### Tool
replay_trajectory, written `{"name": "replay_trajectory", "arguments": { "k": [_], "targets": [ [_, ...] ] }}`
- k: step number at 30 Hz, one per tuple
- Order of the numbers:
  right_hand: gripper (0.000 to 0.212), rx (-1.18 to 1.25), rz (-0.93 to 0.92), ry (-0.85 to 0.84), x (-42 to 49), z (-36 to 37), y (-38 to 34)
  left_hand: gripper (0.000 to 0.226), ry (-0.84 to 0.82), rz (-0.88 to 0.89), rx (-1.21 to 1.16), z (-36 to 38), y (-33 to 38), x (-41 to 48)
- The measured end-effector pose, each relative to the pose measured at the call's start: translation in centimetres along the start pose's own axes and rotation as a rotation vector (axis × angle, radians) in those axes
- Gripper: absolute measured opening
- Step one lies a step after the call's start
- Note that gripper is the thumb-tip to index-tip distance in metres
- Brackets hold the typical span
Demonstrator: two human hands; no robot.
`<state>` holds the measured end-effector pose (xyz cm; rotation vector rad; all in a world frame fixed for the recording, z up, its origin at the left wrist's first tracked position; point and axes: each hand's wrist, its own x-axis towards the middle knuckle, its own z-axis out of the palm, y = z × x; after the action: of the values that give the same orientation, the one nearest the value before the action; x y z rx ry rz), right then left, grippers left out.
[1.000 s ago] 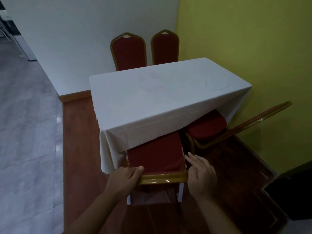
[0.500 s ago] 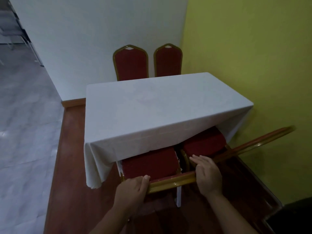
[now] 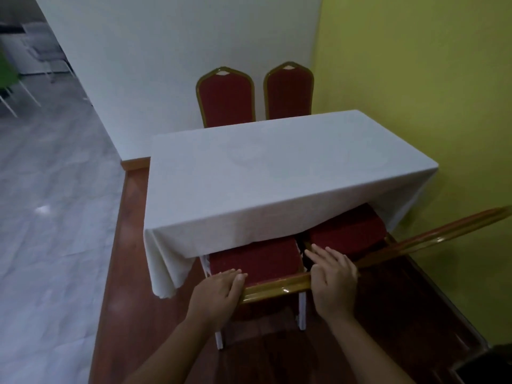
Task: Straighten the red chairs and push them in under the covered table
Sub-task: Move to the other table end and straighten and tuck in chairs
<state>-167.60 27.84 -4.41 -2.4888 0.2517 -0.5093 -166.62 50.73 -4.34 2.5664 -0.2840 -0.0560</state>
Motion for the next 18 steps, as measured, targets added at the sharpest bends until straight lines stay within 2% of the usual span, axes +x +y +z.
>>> {"name": "replay_trajectory", "arguments": {
  "k": [7,12,18],
  "targets": [
    [0.059,0.014,-0.015,-0.008,2.2,0.0,0.9,0.08,-0.007,-0.01,0.001,0.8,0.5,1.8],
    [0.061,0.02,-0.027,-0.013,3.9,-0.3,1.9,0.09,0.034,0.001,0.013,1.3,2.0,2.5],
    [0.062,0.027,-0.051,-0.045,6.0,-1.2,3.7,0.085,0.067,-0.028,-0.02,2.7,4.0,3.4]
  ]
}}
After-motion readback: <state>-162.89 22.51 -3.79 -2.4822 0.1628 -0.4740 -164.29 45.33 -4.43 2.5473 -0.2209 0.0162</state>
